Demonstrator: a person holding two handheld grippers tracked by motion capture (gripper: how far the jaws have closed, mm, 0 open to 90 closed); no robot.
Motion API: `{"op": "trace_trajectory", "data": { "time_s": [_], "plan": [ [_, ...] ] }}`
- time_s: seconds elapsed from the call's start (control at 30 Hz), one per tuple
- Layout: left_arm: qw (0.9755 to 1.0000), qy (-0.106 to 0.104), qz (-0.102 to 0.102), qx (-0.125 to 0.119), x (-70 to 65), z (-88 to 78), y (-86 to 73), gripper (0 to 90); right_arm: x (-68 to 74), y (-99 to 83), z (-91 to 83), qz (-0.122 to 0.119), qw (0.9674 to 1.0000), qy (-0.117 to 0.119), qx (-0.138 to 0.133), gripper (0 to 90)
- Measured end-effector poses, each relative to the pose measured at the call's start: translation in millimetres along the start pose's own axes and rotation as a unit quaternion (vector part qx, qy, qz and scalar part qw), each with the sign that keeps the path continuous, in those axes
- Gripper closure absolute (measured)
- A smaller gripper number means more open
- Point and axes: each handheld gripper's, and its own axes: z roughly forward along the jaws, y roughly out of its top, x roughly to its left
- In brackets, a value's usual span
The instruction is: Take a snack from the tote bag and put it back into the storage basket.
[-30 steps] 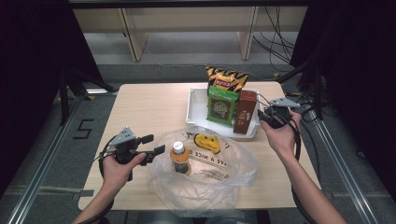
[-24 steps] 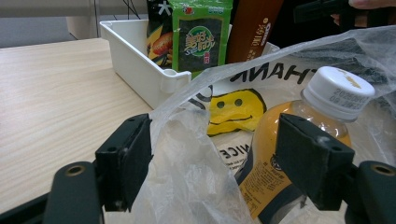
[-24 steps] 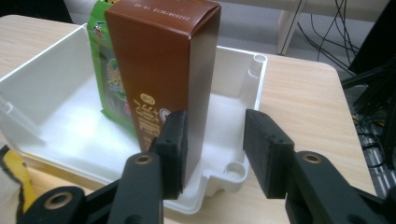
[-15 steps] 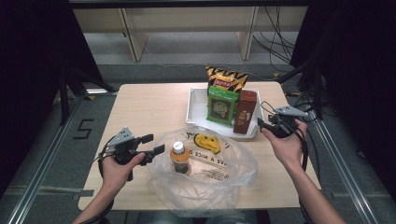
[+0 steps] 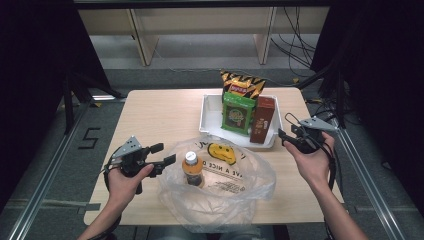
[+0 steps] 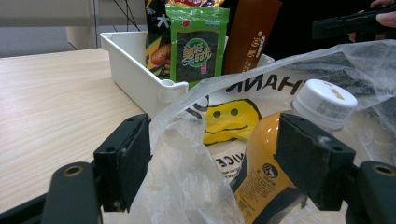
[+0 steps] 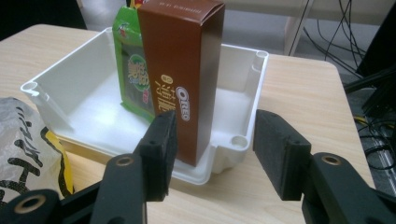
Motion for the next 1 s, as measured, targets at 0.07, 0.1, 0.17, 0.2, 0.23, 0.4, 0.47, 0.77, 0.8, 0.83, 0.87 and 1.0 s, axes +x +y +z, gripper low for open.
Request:
{"op": "trace_trajectory", "data": {
  "time_s": [0.07,0.1,0.17,0.2,0.23,0.4,0.47,0.77,0.8,0.83,0.87,1.0],
  "plan": [
    [1.0,0.005,0.0,-0.001,-0.6,-0.7,1.1,25.8,0.4,-1.2,-0.9,0.02,0.9998,-0.001,0.004,48.5],
    [1.0,0.002,0.005,-0.002,-0.2,-0.8,1.4,25.6,-1.5,-1.5,-2.1,0.016,0.9998,-0.001,0.01,48.4],
    [1.0,-0.001,0.005,-0.003,-0.6,-0.6,1.8,25.5,-2.8,-2.6,-1.8,0.019,0.9998,-0.005,0.007,47.6],
    [1.0,-0.001,0.005,-0.004,-0.9,-0.2,2.2,25.4,-4.7,-3.7,-0.4,0.014,0.9999,-0.003,-0.004,47.2],
    [1.0,-0.002,0.006,-0.003,-0.9,0.1,2.7,25.4,-4.5,-4.1,-0.9,0.017,0.9998,-0.004,-0.005,46.9],
    [1.0,-0.005,0.0,-0.002,-4.2,4.0,3.7,25.0,-5.6,-7.1,-2.4,0.02,0.9998,-0.003,0.002,45.1],
    [0.9999,-0.011,0.009,0.0,-4.6,4.7,4.2,24.7,-8.9,-9.8,-1.5,0.01,0.9999,-0.004,-0.003,44.6],
    [0.9997,-0.01,0.023,-0.005,-11.9,3.0,6.5,20.2,-5.1,-9.2,-5.1,0.013,0.9998,-0.003,-0.015,42.5],
    [0.9997,-0.012,0.022,-0.005,-12.8,2.9,6.1,19.2,-6.5,-8.4,-5.2,0.004,0.9998,0.0,-0.021,42.4],
    [0.9995,-0.018,0.024,-0.005,-13.5,2.7,5.8,17.9,-5.6,-7.7,-6.5,0.005,0.9999,-0.001,-0.016,42.5],
    [0.9994,-0.024,0.022,-0.008,-13.9,3.1,5.5,16.4,-2.5,-7.6,-7.4,0.018,0.9997,-0.004,-0.017,42.4],
    [0.9991,-0.026,0.031,-0.013,-19.1,2.3,7.9,14.3,-2.0,-4.9,-8.3,0.008,0.9998,0.003,-0.016,42.5]
  ]
}}
